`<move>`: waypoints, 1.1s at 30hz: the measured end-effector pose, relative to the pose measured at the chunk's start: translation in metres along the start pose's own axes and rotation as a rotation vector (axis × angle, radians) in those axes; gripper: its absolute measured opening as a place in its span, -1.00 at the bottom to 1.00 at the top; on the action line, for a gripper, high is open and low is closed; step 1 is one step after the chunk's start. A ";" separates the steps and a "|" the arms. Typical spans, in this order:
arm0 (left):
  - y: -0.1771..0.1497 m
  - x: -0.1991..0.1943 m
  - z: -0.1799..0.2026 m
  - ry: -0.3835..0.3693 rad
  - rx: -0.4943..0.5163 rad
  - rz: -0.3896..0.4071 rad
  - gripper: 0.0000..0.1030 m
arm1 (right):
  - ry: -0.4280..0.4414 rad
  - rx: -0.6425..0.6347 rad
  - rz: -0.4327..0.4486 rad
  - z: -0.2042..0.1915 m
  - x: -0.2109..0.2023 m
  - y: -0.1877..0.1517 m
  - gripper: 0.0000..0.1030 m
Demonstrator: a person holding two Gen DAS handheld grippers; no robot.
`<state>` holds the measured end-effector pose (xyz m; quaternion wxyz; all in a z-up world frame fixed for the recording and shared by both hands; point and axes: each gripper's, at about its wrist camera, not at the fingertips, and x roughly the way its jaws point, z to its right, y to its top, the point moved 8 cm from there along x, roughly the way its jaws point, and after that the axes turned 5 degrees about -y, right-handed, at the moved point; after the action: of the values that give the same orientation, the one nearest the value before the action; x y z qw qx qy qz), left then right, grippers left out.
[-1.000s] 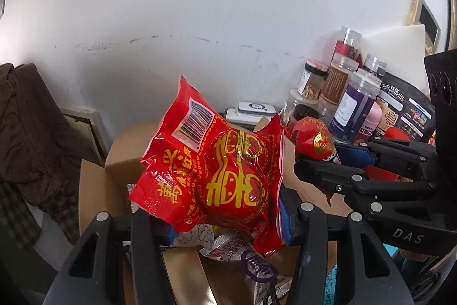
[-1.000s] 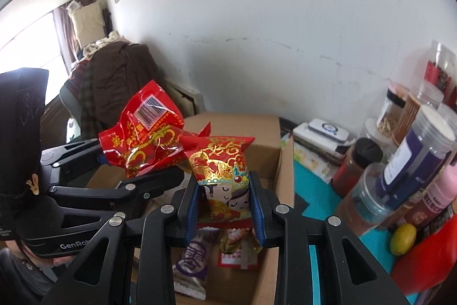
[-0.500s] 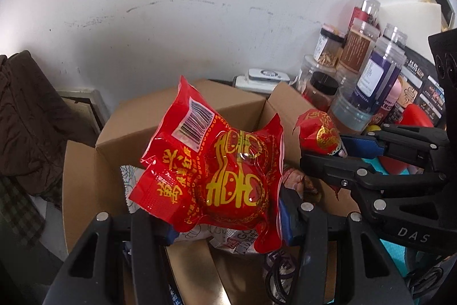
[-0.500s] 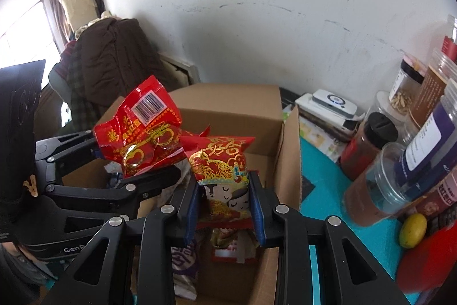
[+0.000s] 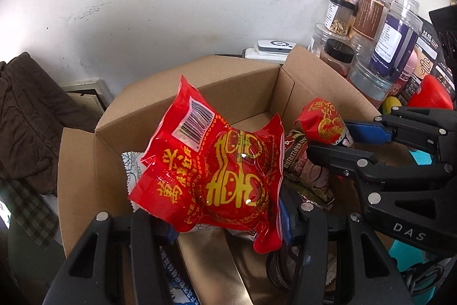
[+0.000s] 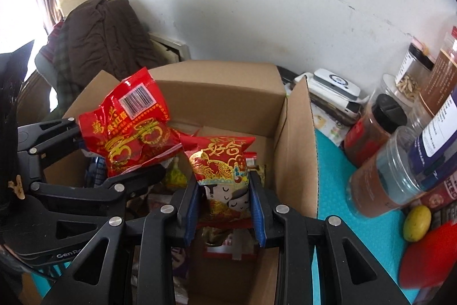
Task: Organize snacks
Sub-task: 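Lower the large red bag into the box with the left tool while the right tool releases its bag inside, then withdraw both tools from the box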
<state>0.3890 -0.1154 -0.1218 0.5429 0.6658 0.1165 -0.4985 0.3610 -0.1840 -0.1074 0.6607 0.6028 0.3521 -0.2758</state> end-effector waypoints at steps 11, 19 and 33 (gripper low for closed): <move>0.000 0.015 0.000 0.030 -0.009 -0.039 0.01 | -0.023 -0.002 -0.025 0.003 0.003 0.001 -0.36; 0.000 0.012 -0.006 0.126 0.001 -0.030 0.04 | -0.047 -0.027 -0.033 0.003 0.001 0.000 -0.15; 0.006 -0.003 -0.007 0.201 0.003 -0.012 0.37 | -0.085 -0.026 -0.022 0.017 -0.017 -0.004 -0.15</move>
<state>0.3954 -0.1107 -0.1160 0.5245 0.7126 0.1735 -0.4325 0.3501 -0.2022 -0.0954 0.6799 0.5779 0.3338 -0.3039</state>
